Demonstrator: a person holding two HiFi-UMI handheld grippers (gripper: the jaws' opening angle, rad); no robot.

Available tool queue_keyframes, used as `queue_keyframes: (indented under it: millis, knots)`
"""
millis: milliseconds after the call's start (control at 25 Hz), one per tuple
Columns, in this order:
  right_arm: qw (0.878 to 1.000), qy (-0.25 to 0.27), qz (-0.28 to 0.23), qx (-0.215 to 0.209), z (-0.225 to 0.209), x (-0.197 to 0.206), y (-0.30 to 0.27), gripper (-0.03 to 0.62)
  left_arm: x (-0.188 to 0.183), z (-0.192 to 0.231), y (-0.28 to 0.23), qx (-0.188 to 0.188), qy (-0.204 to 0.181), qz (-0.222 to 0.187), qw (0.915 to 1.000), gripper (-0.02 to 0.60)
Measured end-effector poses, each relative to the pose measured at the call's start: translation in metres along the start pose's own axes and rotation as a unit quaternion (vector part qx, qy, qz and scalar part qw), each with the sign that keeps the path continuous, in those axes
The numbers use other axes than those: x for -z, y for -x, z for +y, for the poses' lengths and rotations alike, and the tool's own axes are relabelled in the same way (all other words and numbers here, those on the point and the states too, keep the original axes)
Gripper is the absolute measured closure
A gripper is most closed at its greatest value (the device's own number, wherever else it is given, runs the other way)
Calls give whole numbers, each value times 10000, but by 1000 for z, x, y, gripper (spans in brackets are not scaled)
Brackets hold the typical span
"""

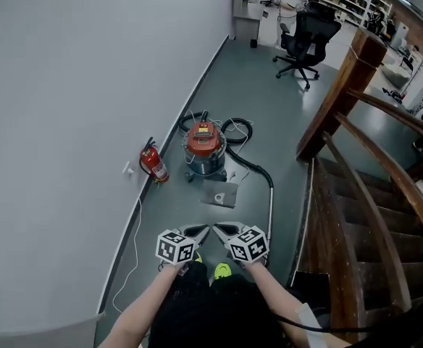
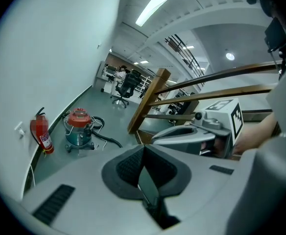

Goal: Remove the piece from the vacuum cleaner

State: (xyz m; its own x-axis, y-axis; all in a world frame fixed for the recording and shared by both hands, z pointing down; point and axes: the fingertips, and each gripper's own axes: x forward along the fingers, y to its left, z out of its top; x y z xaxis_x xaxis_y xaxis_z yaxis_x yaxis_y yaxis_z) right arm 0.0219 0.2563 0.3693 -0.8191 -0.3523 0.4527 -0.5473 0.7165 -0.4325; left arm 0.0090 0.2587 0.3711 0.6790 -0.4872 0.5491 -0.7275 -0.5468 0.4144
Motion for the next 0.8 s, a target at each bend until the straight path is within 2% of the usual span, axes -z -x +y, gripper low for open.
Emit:
queue_keyframes:
  millis: [240,440,800]
  knots:
    - [9998,-40,-138,101,3,-8,8,579,0,2,10,-4,-20,-68,10000,572]
    - [9998,-83,-169,104,3,-11,1,579,-6,10,11,-146,-56,-201,9997,572]
    - [9999,67,-70,87,4,-19,-10,579,-2,4,0,128,-316,61,9994,572]
